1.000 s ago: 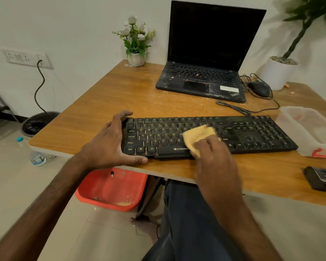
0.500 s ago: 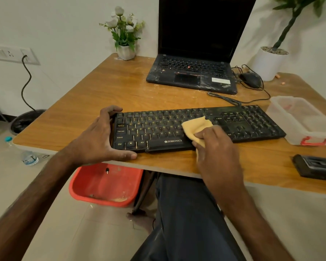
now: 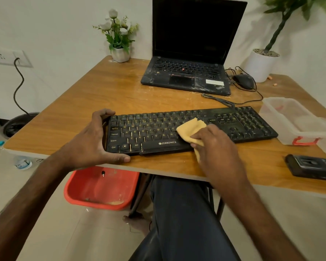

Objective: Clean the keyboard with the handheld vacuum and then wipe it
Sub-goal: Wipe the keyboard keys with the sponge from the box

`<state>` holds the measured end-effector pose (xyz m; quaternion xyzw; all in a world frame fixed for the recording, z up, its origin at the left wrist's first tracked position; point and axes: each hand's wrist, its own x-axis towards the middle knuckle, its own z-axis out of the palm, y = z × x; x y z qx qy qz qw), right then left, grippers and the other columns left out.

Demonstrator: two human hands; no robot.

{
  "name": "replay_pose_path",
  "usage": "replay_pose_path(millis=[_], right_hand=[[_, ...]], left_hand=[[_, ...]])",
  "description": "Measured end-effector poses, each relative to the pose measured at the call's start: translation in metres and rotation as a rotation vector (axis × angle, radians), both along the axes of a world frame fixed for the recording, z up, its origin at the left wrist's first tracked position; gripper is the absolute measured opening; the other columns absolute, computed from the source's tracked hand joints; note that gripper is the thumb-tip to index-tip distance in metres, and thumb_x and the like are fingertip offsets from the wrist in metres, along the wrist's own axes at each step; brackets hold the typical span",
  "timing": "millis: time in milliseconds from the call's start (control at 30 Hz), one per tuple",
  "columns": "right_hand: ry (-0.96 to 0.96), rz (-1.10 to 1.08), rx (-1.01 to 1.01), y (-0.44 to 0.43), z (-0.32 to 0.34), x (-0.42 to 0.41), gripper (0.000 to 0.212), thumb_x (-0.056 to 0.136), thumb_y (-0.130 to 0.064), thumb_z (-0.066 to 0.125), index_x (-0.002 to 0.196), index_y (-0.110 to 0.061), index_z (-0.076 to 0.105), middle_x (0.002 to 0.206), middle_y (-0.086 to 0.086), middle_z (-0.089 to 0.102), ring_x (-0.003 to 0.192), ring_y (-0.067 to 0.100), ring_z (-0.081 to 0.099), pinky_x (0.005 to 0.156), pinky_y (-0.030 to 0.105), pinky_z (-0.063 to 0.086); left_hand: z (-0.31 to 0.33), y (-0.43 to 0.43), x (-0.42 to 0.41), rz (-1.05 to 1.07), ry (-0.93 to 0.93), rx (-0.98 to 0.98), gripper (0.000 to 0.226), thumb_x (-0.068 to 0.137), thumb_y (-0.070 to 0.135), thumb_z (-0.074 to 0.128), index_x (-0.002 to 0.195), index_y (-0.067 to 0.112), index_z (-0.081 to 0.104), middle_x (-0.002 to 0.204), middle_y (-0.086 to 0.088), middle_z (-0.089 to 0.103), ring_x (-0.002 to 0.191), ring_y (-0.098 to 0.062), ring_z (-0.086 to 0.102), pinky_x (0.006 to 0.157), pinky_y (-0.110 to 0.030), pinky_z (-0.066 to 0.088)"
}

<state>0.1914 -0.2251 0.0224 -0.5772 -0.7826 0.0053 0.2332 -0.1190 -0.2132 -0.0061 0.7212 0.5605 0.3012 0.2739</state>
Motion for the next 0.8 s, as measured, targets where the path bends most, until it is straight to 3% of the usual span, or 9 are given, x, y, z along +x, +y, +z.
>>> replay_pose_path(millis=[233, 400, 567, 667, 800], right_hand=[[0.067, -0.164, 0.009, 0.004, 0.003, 0.003, 0.035, 0.094, -0.018, 0.06, 0.13, -0.018, 0.059, 0.126, 0.0, 0.052, 0.111, 0.015, 0.051, 0.093, 0.031, 0.048], [-0.003, 0.119, 0.052, -0.012, -0.008, -0.032, 0.035, 0.077, -0.003, 0.075, 0.111, -0.01, 0.069, 0.113, 0.007, 0.063, 0.102, 0.02, 0.06, 0.081, 0.031, 0.056], [0.012, -0.124, 0.022, 0.011, 0.006, 0.019, 0.034, 0.091, -0.014, 0.065, 0.124, -0.019, 0.062, 0.121, 0.0, 0.053, 0.111, 0.015, 0.05, 0.093, 0.03, 0.045], [0.038, -0.252, 0.001, 0.021, 0.02, 0.027, 0.032, 0.095, -0.02, 0.06, 0.126, -0.014, 0.06, 0.124, 0.005, 0.053, 0.111, 0.02, 0.052, 0.094, 0.036, 0.046], [0.028, -0.222, -0.111, 0.027, 0.024, -0.014, 0.035, 0.091, -0.018, 0.065, 0.125, -0.012, 0.059, 0.124, 0.003, 0.052, 0.107, 0.016, 0.052, 0.092, 0.031, 0.046]], left_hand=[[0.001, -0.001, 0.002, -0.005, 0.007, -0.005, 0.121, 0.041, 0.076, 0.086, 0.135, 0.047, 0.014, 0.139, 0.011, 0.044, 0.128, -0.002, 0.048, 0.108, -0.035, 0.045], [0.003, -0.002, 0.002, -0.008, 0.023, 0.002, 0.121, 0.043, 0.074, 0.086, 0.135, 0.046, 0.014, 0.139, 0.012, 0.045, 0.126, 0.003, 0.048, 0.105, -0.028, 0.044], [0.004, -0.003, 0.003, 0.0, 0.015, -0.003, 0.119, 0.042, 0.074, 0.086, 0.133, 0.048, 0.013, 0.137, 0.017, 0.044, 0.125, 0.008, 0.047, 0.102, -0.021, 0.042], [0.003, -0.003, 0.004, 0.01, 0.035, 0.004, 0.124, 0.042, 0.076, 0.085, 0.137, 0.043, 0.014, 0.14, 0.01, 0.046, 0.129, 0.0, 0.048, 0.108, -0.029, 0.043], [0.003, -0.003, 0.006, 0.005, 0.082, 0.015, 0.125, 0.043, 0.079, 0.084, 0.139, 0.041, 0.014, 0.14, 0.007, 0.049, 0.13, -0.006, 0.048, 0.111, -0.037, 0.043]])
